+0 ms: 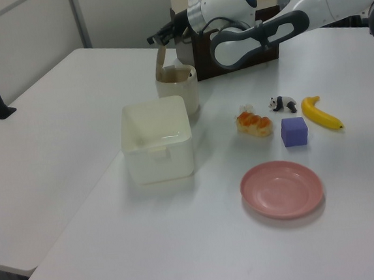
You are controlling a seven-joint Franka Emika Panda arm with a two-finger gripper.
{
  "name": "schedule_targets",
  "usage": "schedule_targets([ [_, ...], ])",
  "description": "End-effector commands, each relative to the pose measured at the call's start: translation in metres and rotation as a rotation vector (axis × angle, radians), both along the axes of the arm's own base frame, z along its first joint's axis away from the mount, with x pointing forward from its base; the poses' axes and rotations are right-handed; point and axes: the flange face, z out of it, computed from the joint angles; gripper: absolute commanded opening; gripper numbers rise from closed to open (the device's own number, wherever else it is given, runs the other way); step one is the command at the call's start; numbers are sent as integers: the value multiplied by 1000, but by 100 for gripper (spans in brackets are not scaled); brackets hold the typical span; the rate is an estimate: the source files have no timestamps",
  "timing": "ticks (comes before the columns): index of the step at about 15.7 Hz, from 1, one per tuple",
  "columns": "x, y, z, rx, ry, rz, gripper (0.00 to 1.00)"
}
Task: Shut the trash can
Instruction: 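Push the flip lid down with the gripper until it shuts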
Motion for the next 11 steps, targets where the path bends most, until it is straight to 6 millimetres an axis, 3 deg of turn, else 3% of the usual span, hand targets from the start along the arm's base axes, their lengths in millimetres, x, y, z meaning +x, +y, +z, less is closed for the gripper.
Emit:
schedule_targets([
  [1,-1,7,9,16,-12,2,0],
  [4,-8,7,30,22,5,-2,0],
  [6,-12,5,41,16,109,-9,0],
  [11,-12,-2,34,-4,217,-20,0],
])
